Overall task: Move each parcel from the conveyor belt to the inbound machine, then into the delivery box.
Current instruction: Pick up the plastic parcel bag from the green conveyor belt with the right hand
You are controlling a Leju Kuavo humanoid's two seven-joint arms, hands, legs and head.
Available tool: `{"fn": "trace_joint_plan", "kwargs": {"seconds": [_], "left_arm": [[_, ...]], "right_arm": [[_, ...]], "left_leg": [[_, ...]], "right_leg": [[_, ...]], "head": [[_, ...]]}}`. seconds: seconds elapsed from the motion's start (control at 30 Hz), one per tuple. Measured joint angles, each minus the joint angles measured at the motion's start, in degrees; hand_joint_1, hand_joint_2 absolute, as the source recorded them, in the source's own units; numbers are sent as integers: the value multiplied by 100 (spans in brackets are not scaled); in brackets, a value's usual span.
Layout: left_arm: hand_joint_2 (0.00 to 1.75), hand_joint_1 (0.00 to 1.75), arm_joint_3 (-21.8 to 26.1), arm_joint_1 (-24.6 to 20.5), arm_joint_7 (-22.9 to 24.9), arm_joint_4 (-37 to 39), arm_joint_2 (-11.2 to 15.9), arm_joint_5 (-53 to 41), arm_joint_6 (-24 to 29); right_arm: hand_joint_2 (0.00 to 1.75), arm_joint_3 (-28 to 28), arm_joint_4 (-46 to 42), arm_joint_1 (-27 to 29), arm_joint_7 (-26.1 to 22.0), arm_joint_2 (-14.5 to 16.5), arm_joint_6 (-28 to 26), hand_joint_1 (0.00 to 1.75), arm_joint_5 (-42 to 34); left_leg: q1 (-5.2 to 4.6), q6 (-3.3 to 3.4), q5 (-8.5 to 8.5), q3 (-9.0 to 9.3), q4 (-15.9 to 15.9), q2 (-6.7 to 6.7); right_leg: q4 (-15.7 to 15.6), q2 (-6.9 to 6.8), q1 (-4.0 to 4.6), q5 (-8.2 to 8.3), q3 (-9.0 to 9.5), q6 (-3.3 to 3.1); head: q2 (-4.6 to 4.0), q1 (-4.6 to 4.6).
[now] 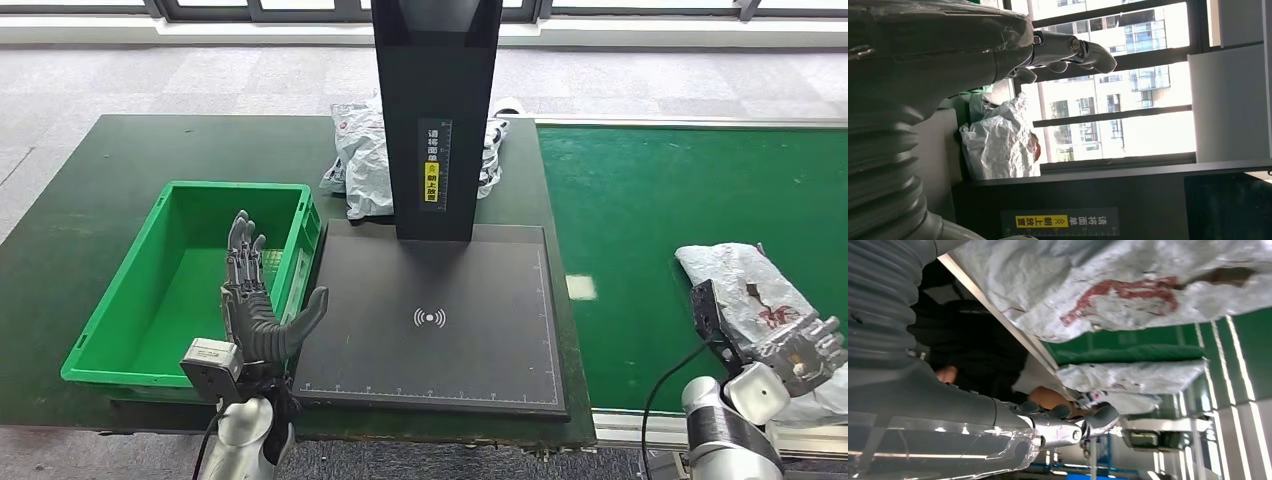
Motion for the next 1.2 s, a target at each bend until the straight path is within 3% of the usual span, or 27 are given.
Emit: {"fn": "trace_joint_plan", "kwargs": {"seconds": [0.57, 0.6, 0.7, 0.73, 1.2], "left_arm": [[175, 0, 104, 25, 0, -40, -4, -10, -14], [175, 0, 105, 28, 0, -59, -4, -11, -12], [175, 0, 105, 39, 0, -121, -4, -13, -9], [175, 0, 105, 43, 0, -136, -4, -14, -9], [175, 0, 104, 122, 0, -210, 0, -3, -7]], "right_arm": [[175, -498, 743, 116, -18, -285, 461, 0, -196], [175, -519, 750, 118, -76, -286, 565, 35, -229], [175, -577, 754, 99, -276, -295, 850, 166, -338], [175, -580, 756, 93, -330, -299, 916, 175, -366], [175, -684, 791, 90, -826, -304, 944, 175, -524]], "left_leg": [[0, 0, 0, 0, -1, 5], [0, 0, 0, 1, -1, 5], [3, 0, -1, 3, 0, 11], [3, 1, -1, 3, 0, 13], [1, 12, 8, 0, 2, 11]], "right_leg": [[0, 7, -1, 0, -4, 0], [0, 8, 0, 0, -3, 0], [0, 11, 1, 0, -1, 1], [0, 12, 1, 1, 0, 2], [0, 8, -3, 9, -1, 13]], "head": [[0, 0], [0, 0], [0, 0], [0, 0], [1, 0]]}}
